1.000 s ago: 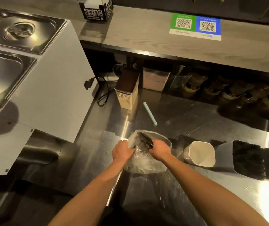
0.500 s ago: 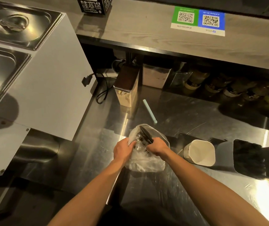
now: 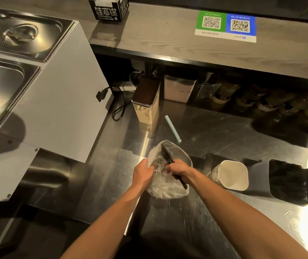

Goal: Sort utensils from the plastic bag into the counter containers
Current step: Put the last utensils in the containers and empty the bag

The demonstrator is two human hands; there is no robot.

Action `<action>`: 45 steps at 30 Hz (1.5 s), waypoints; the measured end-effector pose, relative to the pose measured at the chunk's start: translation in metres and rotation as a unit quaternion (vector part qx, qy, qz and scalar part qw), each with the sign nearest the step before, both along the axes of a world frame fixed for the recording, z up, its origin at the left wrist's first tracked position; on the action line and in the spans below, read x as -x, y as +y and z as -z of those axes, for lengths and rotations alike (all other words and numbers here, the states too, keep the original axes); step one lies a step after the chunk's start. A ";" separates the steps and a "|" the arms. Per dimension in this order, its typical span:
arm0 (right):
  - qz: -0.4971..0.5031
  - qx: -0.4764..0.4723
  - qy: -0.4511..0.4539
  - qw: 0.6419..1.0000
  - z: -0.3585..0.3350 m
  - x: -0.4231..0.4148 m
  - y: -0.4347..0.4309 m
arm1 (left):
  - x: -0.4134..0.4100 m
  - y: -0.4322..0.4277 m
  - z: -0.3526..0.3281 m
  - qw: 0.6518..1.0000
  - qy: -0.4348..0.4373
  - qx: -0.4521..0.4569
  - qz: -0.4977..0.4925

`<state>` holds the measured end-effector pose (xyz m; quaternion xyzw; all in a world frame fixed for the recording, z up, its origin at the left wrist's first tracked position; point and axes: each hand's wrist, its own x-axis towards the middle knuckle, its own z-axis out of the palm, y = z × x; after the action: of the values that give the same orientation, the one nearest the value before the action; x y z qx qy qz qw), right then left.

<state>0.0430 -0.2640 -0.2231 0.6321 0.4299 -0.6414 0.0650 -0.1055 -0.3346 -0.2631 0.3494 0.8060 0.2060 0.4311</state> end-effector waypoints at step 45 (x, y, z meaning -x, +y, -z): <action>0.053 -0.022 -0.051 0.997 0.003 0.034 -0.010 | 0.008 0.024 -0.003 0.970 -0.168 0.117 -0.129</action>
<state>0.0089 -0.2736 -0.2265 0.6873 0.4063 -0.6008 0.0391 -0.1135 -0.3106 -0.2602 0.1493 0.7788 0.2199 0.5681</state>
